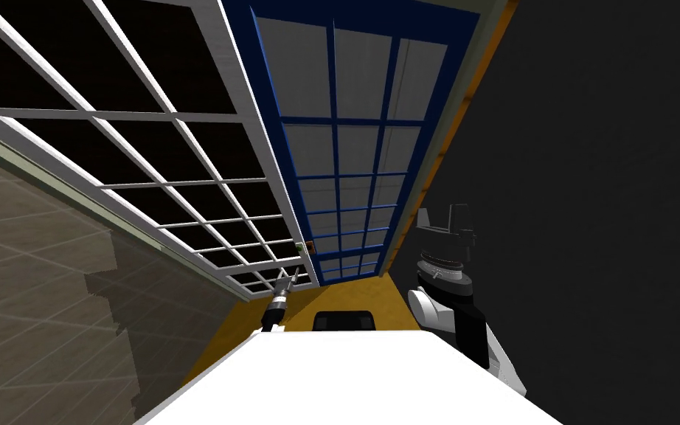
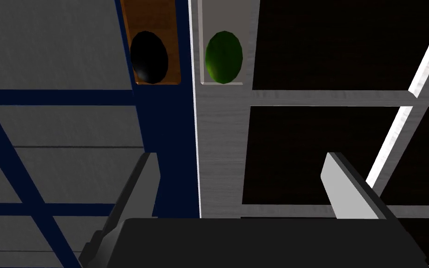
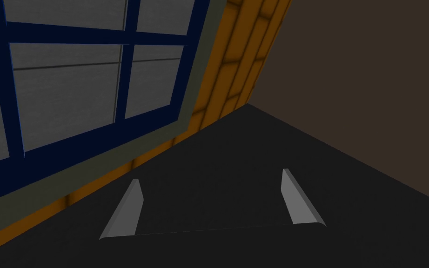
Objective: Pull the door open
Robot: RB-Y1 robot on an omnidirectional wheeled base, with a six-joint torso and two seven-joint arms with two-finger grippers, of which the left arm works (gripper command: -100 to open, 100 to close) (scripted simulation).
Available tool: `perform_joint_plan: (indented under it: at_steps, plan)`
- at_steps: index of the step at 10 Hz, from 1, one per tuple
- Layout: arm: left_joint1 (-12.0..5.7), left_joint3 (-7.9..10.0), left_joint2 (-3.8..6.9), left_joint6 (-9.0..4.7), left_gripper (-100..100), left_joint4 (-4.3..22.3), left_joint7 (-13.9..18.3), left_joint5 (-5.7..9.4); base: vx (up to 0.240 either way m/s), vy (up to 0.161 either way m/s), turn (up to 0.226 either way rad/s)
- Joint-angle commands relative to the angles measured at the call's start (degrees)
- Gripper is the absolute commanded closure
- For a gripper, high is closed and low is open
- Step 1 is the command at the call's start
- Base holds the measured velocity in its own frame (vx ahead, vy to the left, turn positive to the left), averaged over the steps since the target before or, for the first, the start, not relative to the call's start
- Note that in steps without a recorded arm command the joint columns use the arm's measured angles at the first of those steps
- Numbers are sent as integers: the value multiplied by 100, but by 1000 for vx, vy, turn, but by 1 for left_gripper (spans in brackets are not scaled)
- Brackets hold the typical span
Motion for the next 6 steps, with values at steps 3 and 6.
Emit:
perform_joint_plan:
  at_steps: [3,6]
  plan:
    - [118,115,81,17,-100,85,-57,40,-54,14,25]
    - [271,292,183,47,-100,192,-120,110,-173,26,19]
